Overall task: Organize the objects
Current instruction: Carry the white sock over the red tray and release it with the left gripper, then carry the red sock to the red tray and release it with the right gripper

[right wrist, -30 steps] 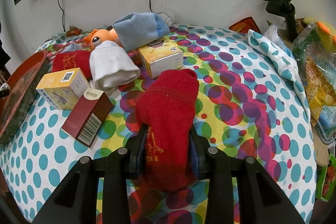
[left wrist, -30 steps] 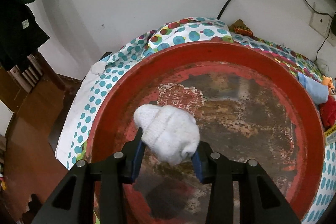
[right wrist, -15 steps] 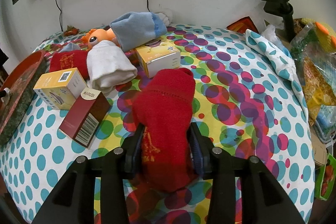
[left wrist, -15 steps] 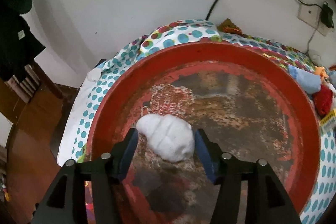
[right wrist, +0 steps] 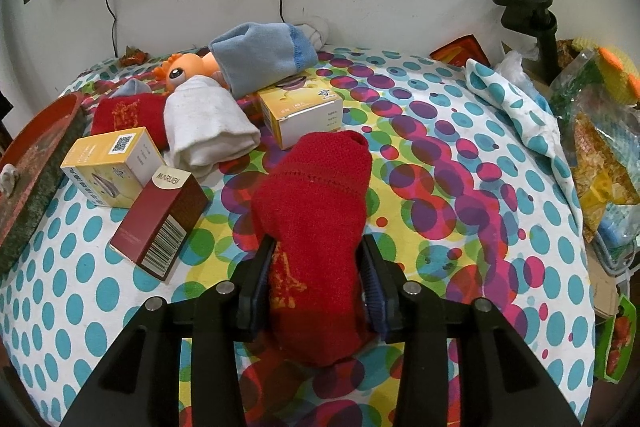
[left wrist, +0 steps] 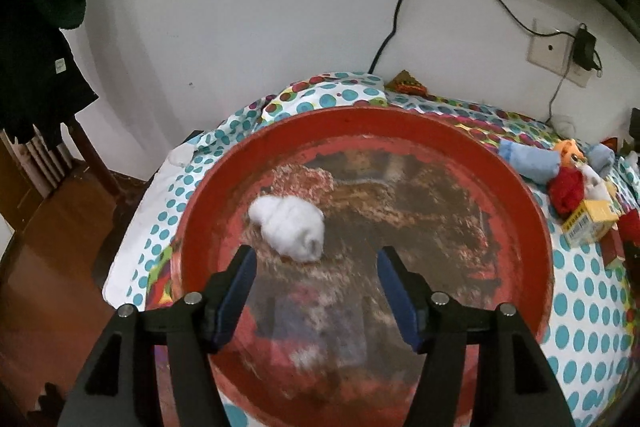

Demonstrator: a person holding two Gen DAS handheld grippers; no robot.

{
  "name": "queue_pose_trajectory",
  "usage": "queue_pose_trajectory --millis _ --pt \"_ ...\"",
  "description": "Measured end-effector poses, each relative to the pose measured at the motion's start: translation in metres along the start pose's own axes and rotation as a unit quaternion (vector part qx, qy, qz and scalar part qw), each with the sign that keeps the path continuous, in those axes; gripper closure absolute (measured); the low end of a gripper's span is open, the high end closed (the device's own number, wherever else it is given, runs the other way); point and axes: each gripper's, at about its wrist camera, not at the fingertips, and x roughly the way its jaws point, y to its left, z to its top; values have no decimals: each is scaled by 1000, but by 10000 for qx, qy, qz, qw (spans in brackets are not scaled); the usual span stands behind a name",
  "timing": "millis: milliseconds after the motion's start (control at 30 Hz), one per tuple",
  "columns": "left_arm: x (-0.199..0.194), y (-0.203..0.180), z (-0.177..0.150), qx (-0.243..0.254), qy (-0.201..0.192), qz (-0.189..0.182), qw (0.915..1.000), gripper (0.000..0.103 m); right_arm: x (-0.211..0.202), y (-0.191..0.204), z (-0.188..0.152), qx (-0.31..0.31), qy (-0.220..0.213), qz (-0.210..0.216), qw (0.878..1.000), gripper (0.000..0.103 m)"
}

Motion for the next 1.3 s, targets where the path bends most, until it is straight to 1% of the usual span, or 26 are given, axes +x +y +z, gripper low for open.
queue_pose_trajectory --millis 100,233,367,433,500,567,700,733,800,933,1033,1100,1200,1300 --pt "-4 -4 -12 24 -93 -119 9999 38 -2 2 -1 -23 -26 -64 10000 67" --pt "-6 -1 -19 -54 -174 -361 9992 38 -7 5 -1 -40 -149 -193 9997 70" --pt "-9 9 -17 -190 -185 -498 9984 38 -11 5 -4 239 -142 -149 9995 73" --pt "-12 14 -17 -235 -246 -465 9983 38 -16 6 -4 317 -175 -157 9992 74" --pt "-11 14 -17 -169 -228 -378 9989 38 -20 10 -4 342 -170 -151 9992 74" --pt "-9 14 -17 -100 -187 -379 9991 38 -27 15 -4 303 -215 -212 9991 74" --pt "-8 13 -18 -32 -114 -526 9985 38 -39 22 -2 346 -328 -326 9983 78" --pt "-9 14 -18 -30 -120 -549 9984 38 -41 22 -2 379 -348 -293 9982 79" --pt "-12 16 -17 -25 -153 -573 9982 38 -44 22 0 423 -384 -384 9976 79" --pt "-15 21 -15 -67 -187 -627 9978 38 -53 16 5 645 -476 -352 9962 80" --pt "-16 26 -14 -116 -229 -657 9975 38 -64 17 12 668 -614 -313 9954 80" --pt "-15 30 -14 -196 -198 -683 9973 38 -70 22 17 665 -684 -208 9952 80" --pt "-12 35 -15 -279 -131 -615 9976 38 -79 41 24 521 -789 -17 9955 80" --pt "-12 37 -16 -258 -122 -537 9981 38 -82 70 31 310 -845 235 9957 80"
